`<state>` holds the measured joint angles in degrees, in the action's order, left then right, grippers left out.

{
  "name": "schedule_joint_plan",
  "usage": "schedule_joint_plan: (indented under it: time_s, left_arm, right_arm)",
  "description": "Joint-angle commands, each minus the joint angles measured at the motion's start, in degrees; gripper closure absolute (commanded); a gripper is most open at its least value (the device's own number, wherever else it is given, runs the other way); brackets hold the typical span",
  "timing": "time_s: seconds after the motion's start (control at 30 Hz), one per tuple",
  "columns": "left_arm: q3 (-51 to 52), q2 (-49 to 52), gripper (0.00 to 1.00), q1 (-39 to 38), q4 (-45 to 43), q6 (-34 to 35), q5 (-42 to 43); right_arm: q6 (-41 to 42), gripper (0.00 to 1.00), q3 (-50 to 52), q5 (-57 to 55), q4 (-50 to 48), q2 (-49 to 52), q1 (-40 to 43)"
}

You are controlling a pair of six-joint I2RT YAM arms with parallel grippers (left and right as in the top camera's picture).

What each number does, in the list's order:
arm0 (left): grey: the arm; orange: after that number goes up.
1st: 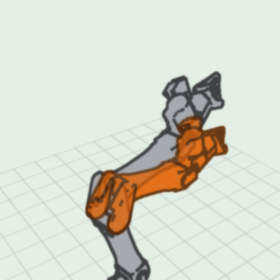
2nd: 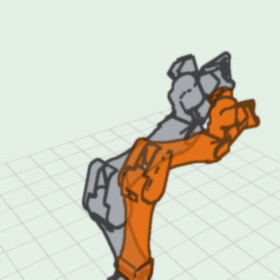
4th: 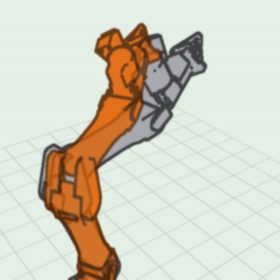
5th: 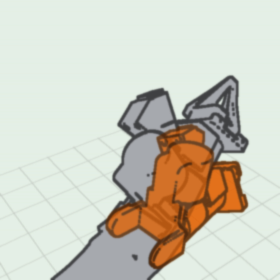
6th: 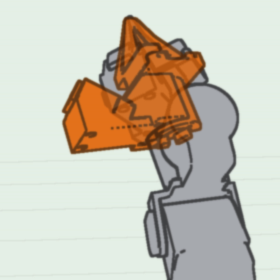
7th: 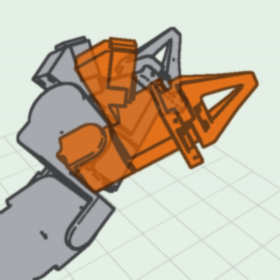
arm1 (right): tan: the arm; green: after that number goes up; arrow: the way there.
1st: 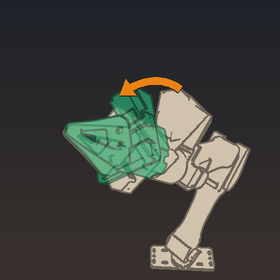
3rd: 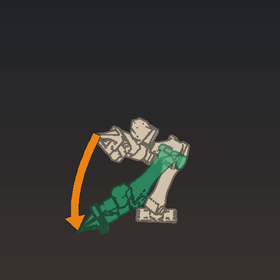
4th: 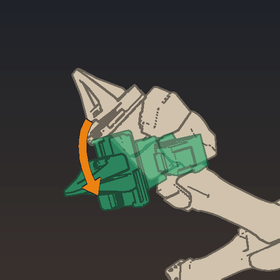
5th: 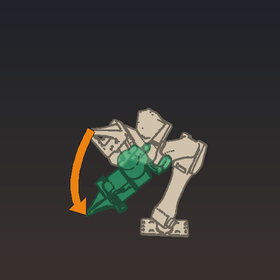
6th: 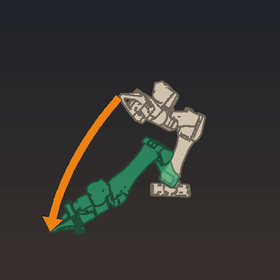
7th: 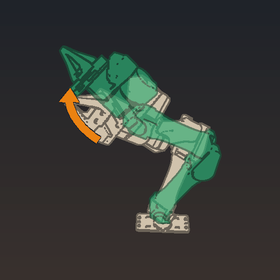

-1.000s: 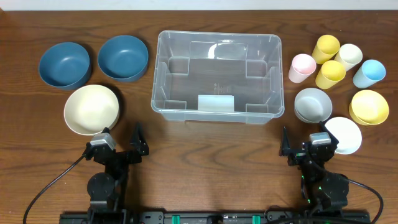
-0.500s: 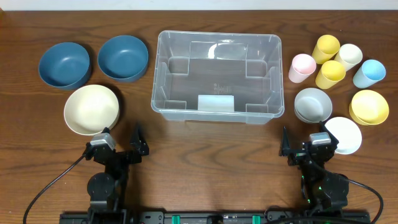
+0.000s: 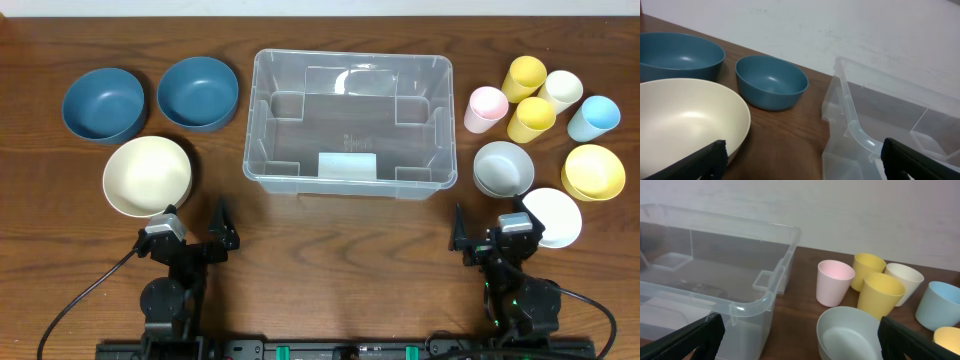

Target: Pack container

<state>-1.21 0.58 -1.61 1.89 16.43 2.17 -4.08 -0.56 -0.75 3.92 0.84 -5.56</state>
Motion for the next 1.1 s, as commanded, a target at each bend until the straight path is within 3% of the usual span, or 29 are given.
schedule_joint_plan:
  time_s: [0.0, 0.27, 0.47, 0.6, 0.83, 0.93, 1.07]
  left_arm:
    - [1.0, -0.3, 0.02, -0.1, 2.3, -1.0, -1.7]
    - [1.0, -0.3, 0.02, -0.1, 2.3, -1.0, -1.7]
    - [1.0, -0.3, 0.02, -0.1, 2.3, -1.0, -1.7]
    - [1.0, -0.3, 0.02, -0.1, 2.3, -1.0, -1.7]
    - [1.0, -0.3, 0.02, -0.1, 2.3, -1.0, -1.7]
    - [1.0, -0.3, 0.02, -0.1, 2.3, -1.0, -1.7]
    - [1.0, -0.3, 0.02, -0.1, 2.3, -1.0, -1.7]
  right_arm:
    - [1.1, 0.01, 0.2, -1.9, -1.3, -0.5, 0.3]
    - [3.1, 0.01, -3.4, -5.0, -1.6, -0.5, 0.3]
    - [4.5, 0.01, -22.1, -6.4, 10.2, 2.7, 0.3]
    - [6.0, 0.01, -38.9, -9.6, 19.8, 13.1, 0.3]
    - [5.7, 0.01, -73.9, -11.9, 43.2, 40.0, 0.3]
    - [5.7, 0.01, -86.9, -6.0, 52.2, 50.7, 0.3]
    - [5.7, 0.01, -95.1, 0.3, 61.5, 58.3, 0.3]
